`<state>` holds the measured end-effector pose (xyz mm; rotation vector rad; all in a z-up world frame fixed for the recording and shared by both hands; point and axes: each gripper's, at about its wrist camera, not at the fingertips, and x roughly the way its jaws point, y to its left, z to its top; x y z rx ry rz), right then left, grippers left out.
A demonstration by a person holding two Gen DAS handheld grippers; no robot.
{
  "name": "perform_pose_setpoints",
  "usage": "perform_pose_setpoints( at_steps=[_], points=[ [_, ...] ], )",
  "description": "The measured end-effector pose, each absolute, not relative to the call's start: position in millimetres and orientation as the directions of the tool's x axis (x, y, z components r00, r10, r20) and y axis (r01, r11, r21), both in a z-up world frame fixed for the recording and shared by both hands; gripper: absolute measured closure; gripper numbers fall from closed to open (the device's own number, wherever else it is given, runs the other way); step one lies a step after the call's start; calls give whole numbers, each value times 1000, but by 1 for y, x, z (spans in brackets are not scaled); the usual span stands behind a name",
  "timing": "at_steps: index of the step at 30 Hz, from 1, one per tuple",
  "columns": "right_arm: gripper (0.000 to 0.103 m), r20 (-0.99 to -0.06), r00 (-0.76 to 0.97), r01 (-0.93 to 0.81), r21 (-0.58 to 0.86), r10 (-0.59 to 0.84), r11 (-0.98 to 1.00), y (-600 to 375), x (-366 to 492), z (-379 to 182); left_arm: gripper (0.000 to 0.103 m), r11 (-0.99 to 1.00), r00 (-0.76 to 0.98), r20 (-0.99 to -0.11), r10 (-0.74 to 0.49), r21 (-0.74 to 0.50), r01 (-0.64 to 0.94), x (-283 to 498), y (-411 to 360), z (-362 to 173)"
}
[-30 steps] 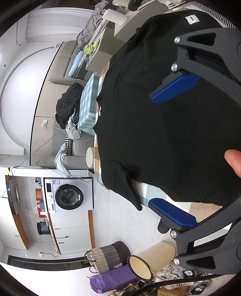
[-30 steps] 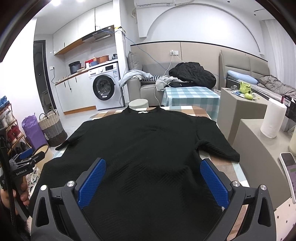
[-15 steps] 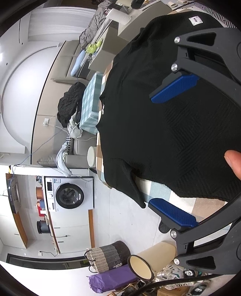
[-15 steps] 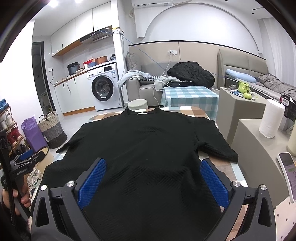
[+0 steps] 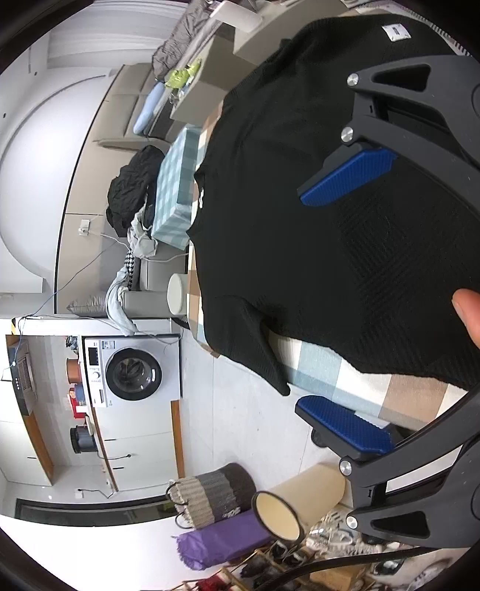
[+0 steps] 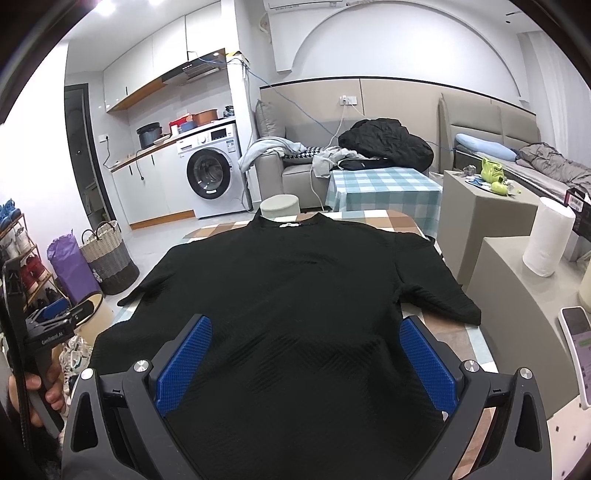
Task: Fold small clothes
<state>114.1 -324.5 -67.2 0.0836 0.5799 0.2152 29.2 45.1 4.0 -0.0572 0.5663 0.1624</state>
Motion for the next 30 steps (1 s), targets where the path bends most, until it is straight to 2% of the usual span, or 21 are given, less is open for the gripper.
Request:
perform_pose_setpoints(
  at_steps=[14, 30],
  points=[
    [0, -551, 798, -172, 183, 246, 968, -324, 125, -69, 1, 990, 832, -542, 116, -1, -139, 39, 35, 12],
    [0, -618, 758, -140, 154, 206, 978, -317, 162, -91, 1, 995, 810, -580, 85, 2, -102, 72, 31, 1]
  ],
)
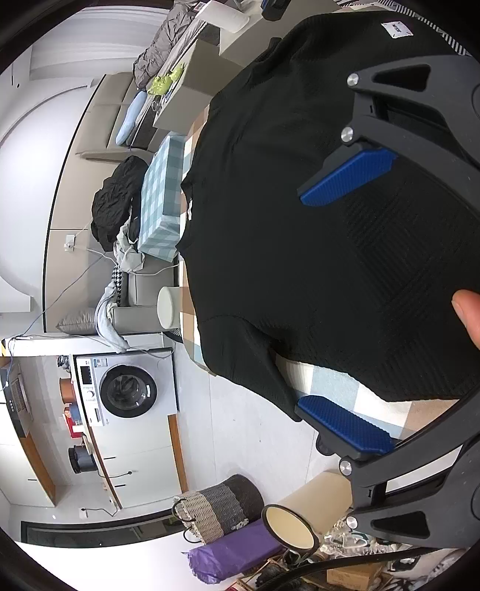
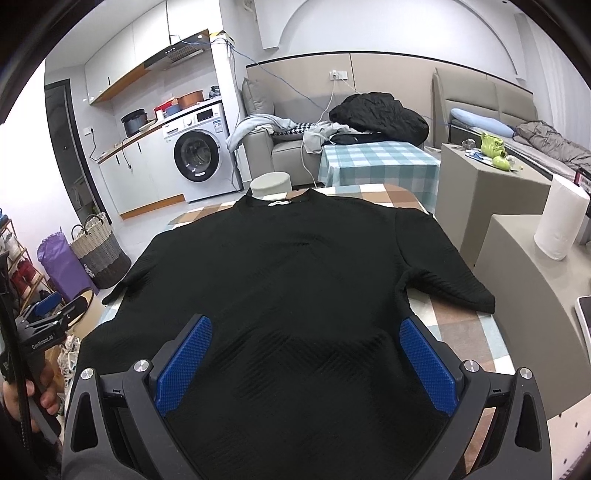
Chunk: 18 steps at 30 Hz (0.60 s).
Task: Fold small clothes
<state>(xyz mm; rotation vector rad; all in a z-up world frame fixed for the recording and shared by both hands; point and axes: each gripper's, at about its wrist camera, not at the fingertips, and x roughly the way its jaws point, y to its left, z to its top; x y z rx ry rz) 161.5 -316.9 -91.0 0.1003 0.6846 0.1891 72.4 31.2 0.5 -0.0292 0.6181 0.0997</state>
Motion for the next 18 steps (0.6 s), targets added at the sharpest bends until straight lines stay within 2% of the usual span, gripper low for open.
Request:
perform_pose_setpoints(
  at_steps=[6, 18],
  points=[
    [0, -624, 751, -143, 167, 217, 975, -317, 171, -91, 1, 993, 803, -589, 87, -9, -115, 87, 38, -3],
    [3, -666, 721, -31, 247, 193, 969, -343, 207, -94, 1, 991, 793, -602, 93, -23, -134, 122, 55, -15]
  ],
)
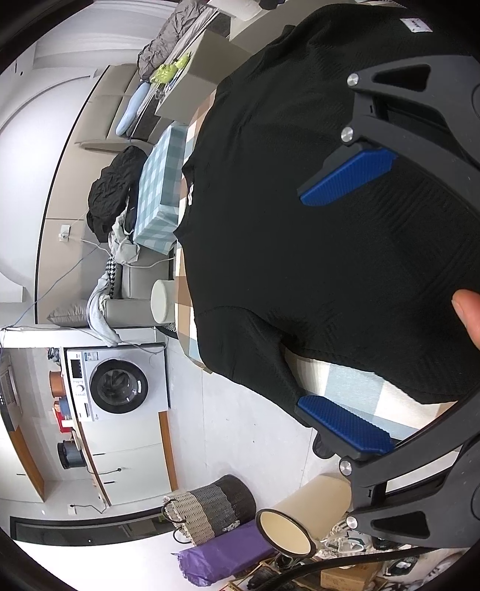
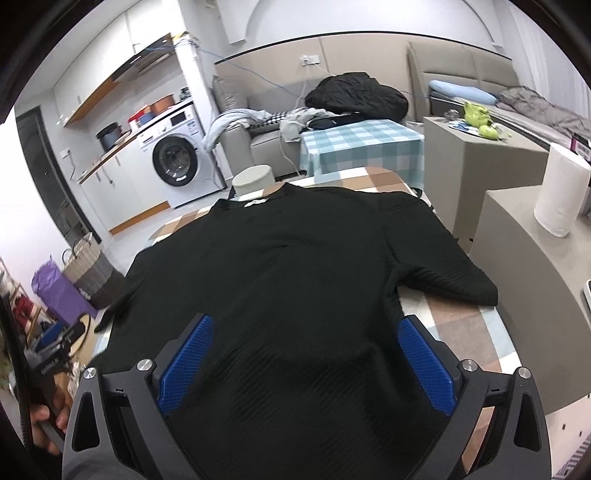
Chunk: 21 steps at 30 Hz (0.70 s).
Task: Fold small clothes
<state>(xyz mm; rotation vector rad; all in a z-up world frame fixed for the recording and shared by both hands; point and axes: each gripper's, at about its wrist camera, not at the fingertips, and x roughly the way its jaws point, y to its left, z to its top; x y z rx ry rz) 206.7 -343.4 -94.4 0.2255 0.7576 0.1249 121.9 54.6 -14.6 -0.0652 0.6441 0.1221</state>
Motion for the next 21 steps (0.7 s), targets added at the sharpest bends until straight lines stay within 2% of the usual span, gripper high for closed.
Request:
perform_pose_setpoints(
  at_steps=[11, 16, 18, 21],
  points=[
    [16, -674, 704, 53, 366, 225, 929, -389, 237, -103, 1, 986, 779, -615, 121, -17, -167, 151, 65, -23],
    [18, -675, 706, 179, 460, 212, 870, -440, 245, -119, 1, 983, 770, -622, 141, -4, -183, 157, 70, -28],
    [23, -686, 698, 243, 499, 208, 832, -462, 249, -130, 1, 981, 766, -625, 150, -3, -195, 159, 73, -32],
    [25, -700, 678, 321, 556, 224, 767, -489, 256, -147, 1, 980, 760, -634, 145, -13, -197, 165, 79, -38]
  ],
)
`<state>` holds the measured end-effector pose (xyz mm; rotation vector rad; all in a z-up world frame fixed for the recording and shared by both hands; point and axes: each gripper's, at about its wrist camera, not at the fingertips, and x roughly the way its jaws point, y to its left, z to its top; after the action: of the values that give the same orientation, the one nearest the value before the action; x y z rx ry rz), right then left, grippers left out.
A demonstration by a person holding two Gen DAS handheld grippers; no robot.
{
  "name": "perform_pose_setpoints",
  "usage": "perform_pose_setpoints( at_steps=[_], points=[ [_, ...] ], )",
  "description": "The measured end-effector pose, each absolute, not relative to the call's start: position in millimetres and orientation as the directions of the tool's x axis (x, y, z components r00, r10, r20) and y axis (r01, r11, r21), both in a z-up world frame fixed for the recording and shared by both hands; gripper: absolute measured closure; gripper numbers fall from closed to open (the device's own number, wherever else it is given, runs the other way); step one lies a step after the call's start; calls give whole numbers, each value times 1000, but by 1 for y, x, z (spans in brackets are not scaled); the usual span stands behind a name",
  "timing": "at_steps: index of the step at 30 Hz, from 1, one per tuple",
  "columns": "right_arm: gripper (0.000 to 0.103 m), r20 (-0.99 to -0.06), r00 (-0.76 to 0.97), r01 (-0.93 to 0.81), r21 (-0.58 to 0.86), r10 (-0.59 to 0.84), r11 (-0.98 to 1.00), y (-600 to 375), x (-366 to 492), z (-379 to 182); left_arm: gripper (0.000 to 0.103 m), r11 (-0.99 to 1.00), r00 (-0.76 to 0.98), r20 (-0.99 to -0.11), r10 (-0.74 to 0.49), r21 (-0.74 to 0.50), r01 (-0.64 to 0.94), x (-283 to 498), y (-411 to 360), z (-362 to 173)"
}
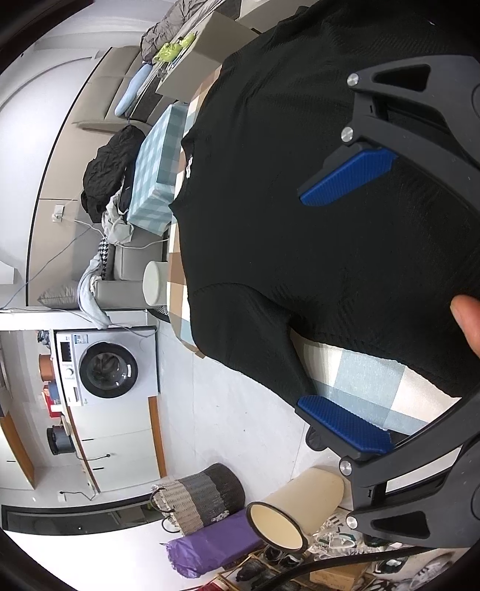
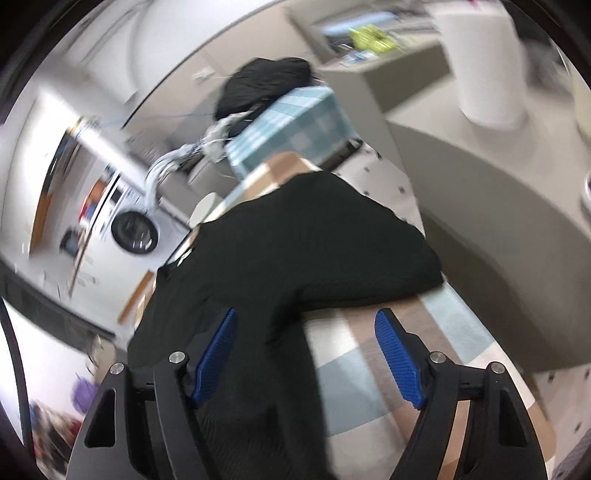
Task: Fold small clothes
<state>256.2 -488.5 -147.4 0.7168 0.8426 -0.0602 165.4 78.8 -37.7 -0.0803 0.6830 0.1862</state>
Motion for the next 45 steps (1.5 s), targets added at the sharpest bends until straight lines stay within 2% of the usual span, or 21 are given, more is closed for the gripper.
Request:
perform_pose_setpoints(
  at_steps=[4, 11, 14, 16, 19, 20, 21, 23, 26, 29, 32, 33, 35, 37, 39, 42, 45],
  points=[
    [30, -713, 664, 407, 598, 226, 691, -519, 268, -168, 1, 981, 757, -639, 139, -14, -192, 170, 82, -44],
    [34, -751, 626, 488, 588, 211, 645, -539, 276, -190, 1, 983, 758, -638, 135, -8, -182, 176, 78, -49],
    [39, -759, 624, 501, 572, 186, 649, -538, 282, -192, 1, 984, 754, -644, 130, -13, -180, 178, 77, -52],
    [49, -776, 611, 517, 540, 156, 664, -536, 291, -190, 1, 985, 753, -645, 127, -11, -175, 181, 75, -53],
    [71, -807, 582, 547, 477, 97, 688, -538, 304, -191, 1, 985, 759, -640, 125, -11, -171, 181, 75, -53],
    [84, -816, 574, 555, 456, 76, 696, -538, 308, -191, 1, 985, 760, -638, 124, -14, -173, 182, 76, -54],
    [91, -824, 564, 563, 436, 60, 702, -538, 311, -191, 1, 984, 760, -638, 125, -16, -175, 182, 77, -54],
    [95, -827, 562, 561, 397, 18, 726, -538, 316, -184, 1, 983, 758, -639, 128, -19, -182, 181, 78, -54],
    [96, -811, 583, 542, 359, -33, 760, -536, 324, -170, 1, 981, 761, -635, 133, -24, -192, 179, 83, -54],
    [96, -740, 670, 452, 343, -60, 823, -518, 337, -138, 1, 979, 765, -628, 142, -23, -201, 177, 85, -53],
    [96, -618, 783, 236, 403, 73, 884, -478, 350, -105, 1, 979, 770, -622, 143, -25, -201, 178, 86, -52],
    [96, -596, 787, 106, 387, 161, 916, -449, 357, -93, 1, 980, 771, -621, 140, -26, -200, 178, 86, -52],
    [96, -611, 727, -88, 371, 314, 925, -401, 361, -92, 1, 979, 773, -619, 140, -28, -201, 177, 86, -52],
    [90, -665, 642, -177, 357, 382, 917, -367, 358, -104, 1, 979, 774, -617, 139, -32, -201, 177, 86, -52],
    [77, -707, 590, -211, 330, 389, 920, -351, 352, -116, 1, 979, 773, -620, 137, -32, -199, 177, 85, -52],
    [62, -747, 569, -125, 336, 345, 934, -366, 342, -133, 1, 980, 776, -617, 131, -39, -197, 176, 84, -52],
    [62, -786, 544, 6, 353, 293, 936, -388, 333, -154, 1, 979, 779, -614, 130, -43, -197, 174, 85, -53]
  ],
)
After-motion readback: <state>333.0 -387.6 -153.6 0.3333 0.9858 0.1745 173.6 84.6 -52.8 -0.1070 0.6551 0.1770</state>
